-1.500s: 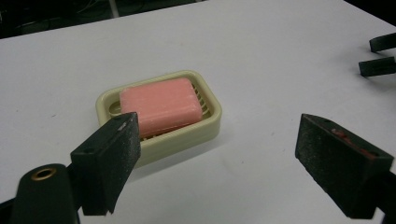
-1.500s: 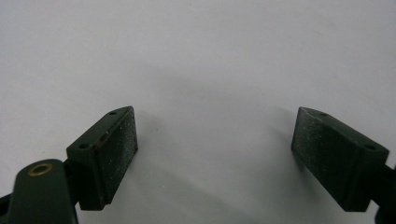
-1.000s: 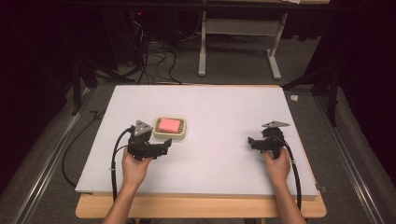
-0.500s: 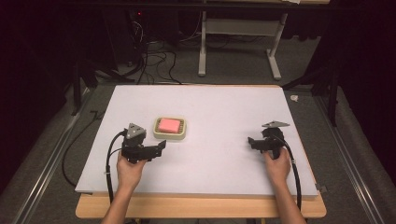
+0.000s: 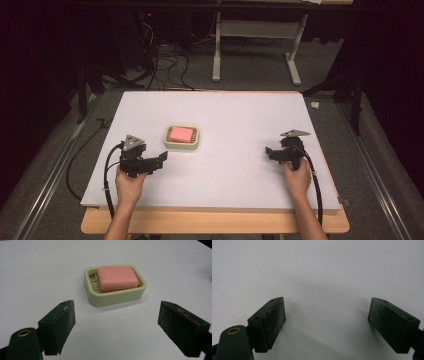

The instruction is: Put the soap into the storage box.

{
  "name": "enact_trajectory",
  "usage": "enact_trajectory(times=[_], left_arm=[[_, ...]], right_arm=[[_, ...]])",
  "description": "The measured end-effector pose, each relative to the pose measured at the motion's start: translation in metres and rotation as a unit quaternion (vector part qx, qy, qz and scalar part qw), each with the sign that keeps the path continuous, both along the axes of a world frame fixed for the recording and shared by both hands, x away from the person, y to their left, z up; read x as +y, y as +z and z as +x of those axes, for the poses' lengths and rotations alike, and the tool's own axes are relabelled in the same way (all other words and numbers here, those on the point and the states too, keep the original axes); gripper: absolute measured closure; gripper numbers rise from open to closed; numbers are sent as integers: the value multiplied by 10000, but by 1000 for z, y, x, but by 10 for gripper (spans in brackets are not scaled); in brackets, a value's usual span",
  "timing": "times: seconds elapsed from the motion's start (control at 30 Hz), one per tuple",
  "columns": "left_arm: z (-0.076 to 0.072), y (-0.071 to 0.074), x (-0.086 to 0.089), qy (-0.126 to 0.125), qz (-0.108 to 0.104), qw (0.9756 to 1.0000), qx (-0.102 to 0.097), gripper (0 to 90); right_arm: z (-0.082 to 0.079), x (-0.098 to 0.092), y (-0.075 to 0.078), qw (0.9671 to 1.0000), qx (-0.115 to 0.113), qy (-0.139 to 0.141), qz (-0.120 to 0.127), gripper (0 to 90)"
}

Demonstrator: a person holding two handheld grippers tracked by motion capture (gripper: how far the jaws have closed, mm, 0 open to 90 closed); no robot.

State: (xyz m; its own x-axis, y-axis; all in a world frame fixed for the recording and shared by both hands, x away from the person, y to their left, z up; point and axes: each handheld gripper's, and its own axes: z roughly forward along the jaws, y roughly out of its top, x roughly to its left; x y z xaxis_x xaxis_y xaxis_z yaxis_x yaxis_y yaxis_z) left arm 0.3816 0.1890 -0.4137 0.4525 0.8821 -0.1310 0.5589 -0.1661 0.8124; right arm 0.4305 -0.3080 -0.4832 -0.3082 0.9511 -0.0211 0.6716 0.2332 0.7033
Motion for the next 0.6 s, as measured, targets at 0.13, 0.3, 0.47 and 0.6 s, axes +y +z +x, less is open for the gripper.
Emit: enact_trajectory(times=[0.13, 0.3, 0.47, 0.6], left_arm=[[1, -2, 6, 69, -23, 10000, 16, 152], [3, -5, 10, 122, -34, 9999, 54, 152], [9, -9, 12, 165, 12, 9998, 110, 152], [13, -12, 13, 199, 24, 9997, 157, 152]], right_arm=[[0, 0, 0, 10000, 0, 0, 0, 149], [0, 0, 0, 10000, 1, -1, 1, 149], [0, 0, 0, 10000, 1, -1, 0, 149], [0, 0, 0, 10000, 1, -1, 1, 150]])
